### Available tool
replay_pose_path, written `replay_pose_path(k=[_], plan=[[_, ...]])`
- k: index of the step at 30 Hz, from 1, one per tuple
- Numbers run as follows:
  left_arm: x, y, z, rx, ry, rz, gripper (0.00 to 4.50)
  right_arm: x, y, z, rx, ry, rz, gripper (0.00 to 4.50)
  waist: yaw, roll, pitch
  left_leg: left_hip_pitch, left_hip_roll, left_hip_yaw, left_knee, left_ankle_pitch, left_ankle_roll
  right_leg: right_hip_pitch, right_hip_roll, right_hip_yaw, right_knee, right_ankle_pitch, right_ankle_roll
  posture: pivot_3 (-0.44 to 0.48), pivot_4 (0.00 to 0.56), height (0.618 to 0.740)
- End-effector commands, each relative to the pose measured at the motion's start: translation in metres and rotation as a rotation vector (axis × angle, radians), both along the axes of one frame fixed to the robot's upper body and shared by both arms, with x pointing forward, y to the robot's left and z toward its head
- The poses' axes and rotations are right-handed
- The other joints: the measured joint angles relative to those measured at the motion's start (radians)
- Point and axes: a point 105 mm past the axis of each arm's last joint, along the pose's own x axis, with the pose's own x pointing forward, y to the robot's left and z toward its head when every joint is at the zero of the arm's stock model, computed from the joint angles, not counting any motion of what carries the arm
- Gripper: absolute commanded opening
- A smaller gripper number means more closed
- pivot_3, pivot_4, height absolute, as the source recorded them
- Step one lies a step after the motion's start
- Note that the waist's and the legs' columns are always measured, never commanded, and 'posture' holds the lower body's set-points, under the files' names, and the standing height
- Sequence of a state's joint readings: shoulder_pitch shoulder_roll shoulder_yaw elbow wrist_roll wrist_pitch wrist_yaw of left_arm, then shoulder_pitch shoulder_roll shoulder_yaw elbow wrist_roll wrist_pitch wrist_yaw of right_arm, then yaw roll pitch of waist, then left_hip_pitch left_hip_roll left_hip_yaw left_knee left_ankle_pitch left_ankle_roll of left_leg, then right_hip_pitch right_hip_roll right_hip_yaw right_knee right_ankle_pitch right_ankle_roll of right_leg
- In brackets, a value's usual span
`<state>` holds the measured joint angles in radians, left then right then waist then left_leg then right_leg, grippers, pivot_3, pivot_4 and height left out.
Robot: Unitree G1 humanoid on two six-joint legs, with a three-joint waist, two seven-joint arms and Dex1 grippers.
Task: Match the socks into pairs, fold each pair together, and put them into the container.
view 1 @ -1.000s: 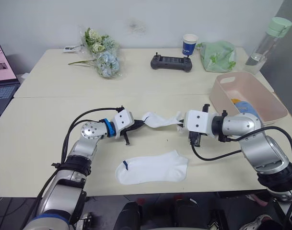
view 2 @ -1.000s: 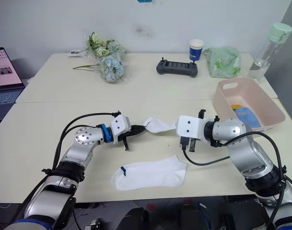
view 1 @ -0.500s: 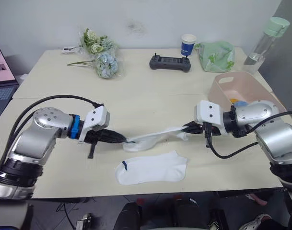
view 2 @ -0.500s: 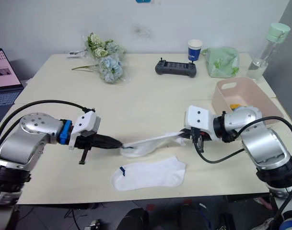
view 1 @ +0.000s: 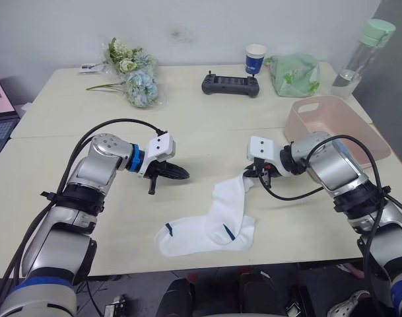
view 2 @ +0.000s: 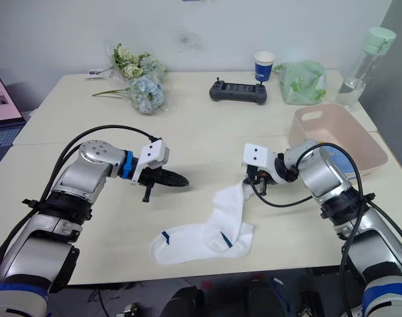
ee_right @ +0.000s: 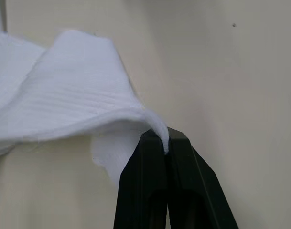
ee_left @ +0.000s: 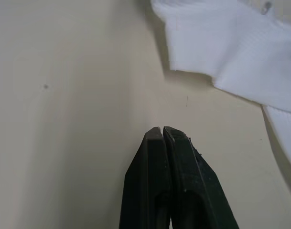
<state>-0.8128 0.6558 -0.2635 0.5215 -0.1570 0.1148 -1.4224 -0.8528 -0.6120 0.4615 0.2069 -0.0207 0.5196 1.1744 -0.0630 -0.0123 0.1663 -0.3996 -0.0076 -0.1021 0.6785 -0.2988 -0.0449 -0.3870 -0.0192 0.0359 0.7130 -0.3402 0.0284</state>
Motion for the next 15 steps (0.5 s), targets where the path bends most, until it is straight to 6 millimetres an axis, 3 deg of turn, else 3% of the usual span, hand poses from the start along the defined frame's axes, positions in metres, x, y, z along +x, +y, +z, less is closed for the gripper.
replay_pose_path(k=[1,4,7,10,15], plan=[[-0.001,0.002,0.01,-0.087,-0.066,0.038,0.03,0.005,0.007,0.017,0.034,-0.073,0.012,0.0,-0.007,0.0,0.0,0.0,0.0,0.0,0.0,0.0,0.0,0.0,0.0,0.001,0.001,0.0,0.0,0.0,0.15,0.74],[-0.007,0.002,0.013,-0.134,-0.115,0.063,0.03,0.002,0.012,0.022,0.058,-0.108,0.035,0.0,-0.02,0.0,0.0,0.0,0.0,-0.001,0.0,0.0,0.0,-0.001,0.0,0.002,0.002,0.0,0.0,0.0,0.15,0.74],[-0.029,0.001,0.019,-0.167,-0.143,0.037,0.03,-0.006,0.014,0.037,0.103,-0.159,0.05,0.0,-0.021,0.0,0.0,0.0,0.0,-0.003,0.0,0.0,0.0,-0.001,0.0,0.003,0.002,0.0,0.0,0.0,0.15,0.74],[-0.049,-0.002,0.021,-0.183,-0.163,0.044,0.58,-0.019,0.017,0.055,0.144,-0.179,0.066,0.0,-0.02,0.0,0.0,-0.001,0.0,-0.003,0.0,0.0,0.0,-0.001,0.0,0.003,0.002,0.0,0.0,0.0,0.15,0.74],[-0.072,-0.015,0.023,-0.267,-0.168,0.104,2.06,-0.037,0.03,0.088,0.247,-0.199,0.065,0.0,-0.015,0.0,0.0,0.0,0.0,-0.004,-0.001,0.0,0.0,0.001,0.0,0.004,0.002,0.0,0.0,0.0,0.15,0.74]])
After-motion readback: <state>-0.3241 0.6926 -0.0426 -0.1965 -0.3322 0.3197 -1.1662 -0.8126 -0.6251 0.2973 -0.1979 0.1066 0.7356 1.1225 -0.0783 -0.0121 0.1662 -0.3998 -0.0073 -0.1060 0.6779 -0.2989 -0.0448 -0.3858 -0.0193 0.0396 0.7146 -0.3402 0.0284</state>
